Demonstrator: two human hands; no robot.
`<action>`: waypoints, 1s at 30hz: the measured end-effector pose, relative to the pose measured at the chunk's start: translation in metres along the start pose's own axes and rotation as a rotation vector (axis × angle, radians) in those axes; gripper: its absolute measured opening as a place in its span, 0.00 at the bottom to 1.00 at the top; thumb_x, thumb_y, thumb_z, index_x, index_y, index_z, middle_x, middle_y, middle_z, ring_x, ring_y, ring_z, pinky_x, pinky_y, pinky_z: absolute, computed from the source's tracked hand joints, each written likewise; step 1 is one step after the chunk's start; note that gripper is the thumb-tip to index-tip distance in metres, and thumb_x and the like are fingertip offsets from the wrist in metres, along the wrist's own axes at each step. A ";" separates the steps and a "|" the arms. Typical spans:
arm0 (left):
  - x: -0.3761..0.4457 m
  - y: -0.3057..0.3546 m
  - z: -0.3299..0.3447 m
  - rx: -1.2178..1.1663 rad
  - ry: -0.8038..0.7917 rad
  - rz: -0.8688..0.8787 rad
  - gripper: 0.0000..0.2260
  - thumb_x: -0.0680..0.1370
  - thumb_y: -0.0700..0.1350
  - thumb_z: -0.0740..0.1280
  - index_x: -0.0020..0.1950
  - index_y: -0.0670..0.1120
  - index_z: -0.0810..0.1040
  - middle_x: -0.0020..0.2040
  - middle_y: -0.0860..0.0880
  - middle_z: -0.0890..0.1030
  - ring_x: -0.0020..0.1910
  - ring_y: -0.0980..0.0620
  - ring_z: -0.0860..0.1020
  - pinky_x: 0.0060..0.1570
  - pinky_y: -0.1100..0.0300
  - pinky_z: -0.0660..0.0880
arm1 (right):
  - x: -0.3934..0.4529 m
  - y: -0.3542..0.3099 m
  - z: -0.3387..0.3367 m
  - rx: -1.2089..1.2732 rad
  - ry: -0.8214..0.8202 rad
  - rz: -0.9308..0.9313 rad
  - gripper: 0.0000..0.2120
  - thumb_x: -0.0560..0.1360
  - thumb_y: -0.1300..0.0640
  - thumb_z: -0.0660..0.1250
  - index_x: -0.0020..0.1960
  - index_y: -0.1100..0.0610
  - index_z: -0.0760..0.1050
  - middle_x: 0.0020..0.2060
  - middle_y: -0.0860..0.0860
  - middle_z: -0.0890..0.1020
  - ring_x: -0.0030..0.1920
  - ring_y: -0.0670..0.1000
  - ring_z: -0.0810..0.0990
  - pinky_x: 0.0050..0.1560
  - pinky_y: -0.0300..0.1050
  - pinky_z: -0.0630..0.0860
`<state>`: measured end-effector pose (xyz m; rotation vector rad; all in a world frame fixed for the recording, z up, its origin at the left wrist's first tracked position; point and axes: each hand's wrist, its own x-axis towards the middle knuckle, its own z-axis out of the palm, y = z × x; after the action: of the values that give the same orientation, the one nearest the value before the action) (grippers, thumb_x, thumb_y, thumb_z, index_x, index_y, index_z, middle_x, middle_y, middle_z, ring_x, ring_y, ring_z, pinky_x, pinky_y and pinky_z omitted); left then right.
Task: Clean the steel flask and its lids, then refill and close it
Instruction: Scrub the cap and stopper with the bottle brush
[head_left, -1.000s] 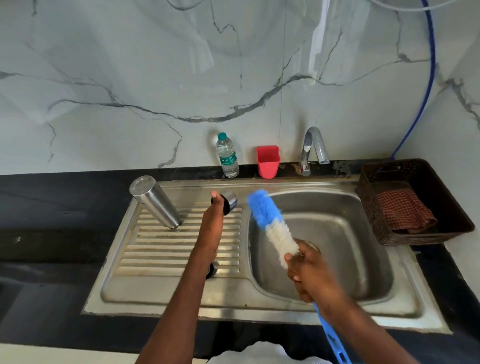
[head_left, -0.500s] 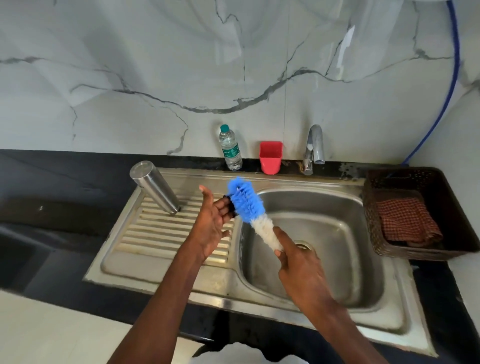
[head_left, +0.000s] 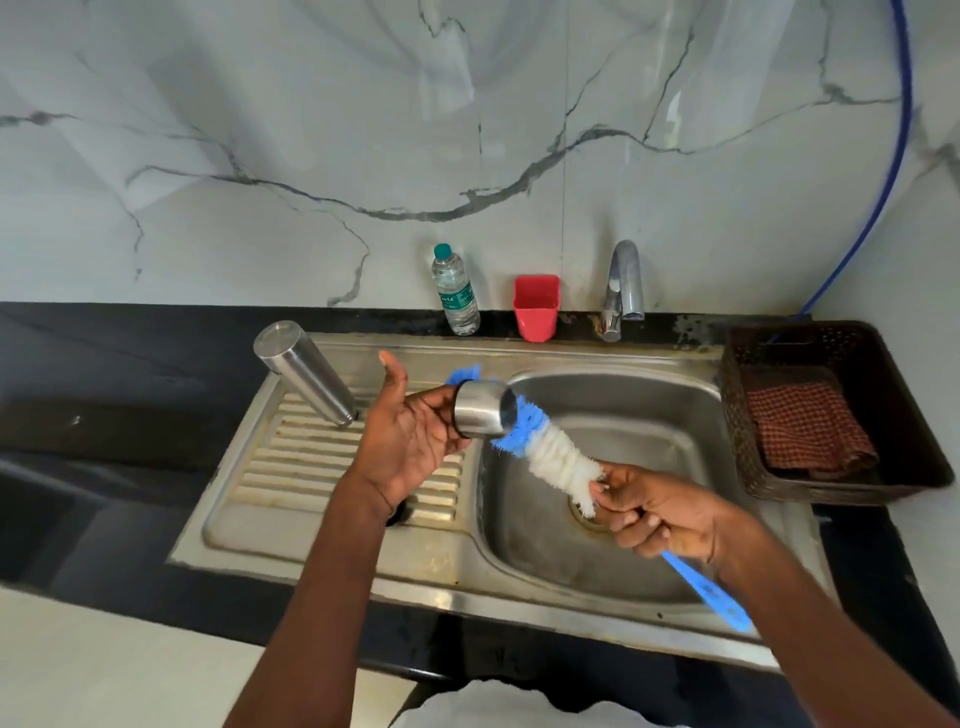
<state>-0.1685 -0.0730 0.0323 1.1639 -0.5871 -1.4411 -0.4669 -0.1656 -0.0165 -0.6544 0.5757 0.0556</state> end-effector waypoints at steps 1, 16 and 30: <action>0.002 0.002 0.003 0.008 0.013 0.007 0.49 0.76 0.79 0.46 0.74 0.40 0.78 0.71 0.34 0.78 0.70 0.33 0.74 0.60 0.47 0.70 | 0.002 0.009 0.002 0.084 -0.027 -0.015 0.13 0.77 0.60 0.73 0.60 0.52 0.79 0.32 0.50 0.60 0.24 0.42 0.56 0.18 0.32 0.54; 0.011 -0.017 -0.013 0.969 0.117 0.425 0.28 0.78 0.74 0.50 0.52 0.59 0.82 0.30 0.63 0.75 0.34 0.61 0.73 0.52 0.50 0.66 | 0.034 0.044 0.099 0.748 -0.092 -0.149 0.15 0.69 0.68 0.80 0.38 0.62 0.73 0.27 0.50 0.67 0.22 0.42 0.58 0.14 0.36 0.62; -0.001 -0.001 -0.057 0.536 0.082 0.105 0.38 0.65 0.87 0.42 0.60 0.75 0.78 0.61 0.66 0.82 0.70 0.58 0.77 0.72 0.57 0.65 | 0.031 0.049 0.186 -1.240 1.136 -0.369 0.28 0.84 0.57 0.62 0.79 0.37 0.61 0.35 0.44 0.77 0.31 0.42 0.74 0.33 0.38 0.69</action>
<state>-0.1180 -0.0574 0.0101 1.5721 -0.9993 -1.1703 -0.3612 -0.0210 0.0595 -2.0360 1.5239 -0.3645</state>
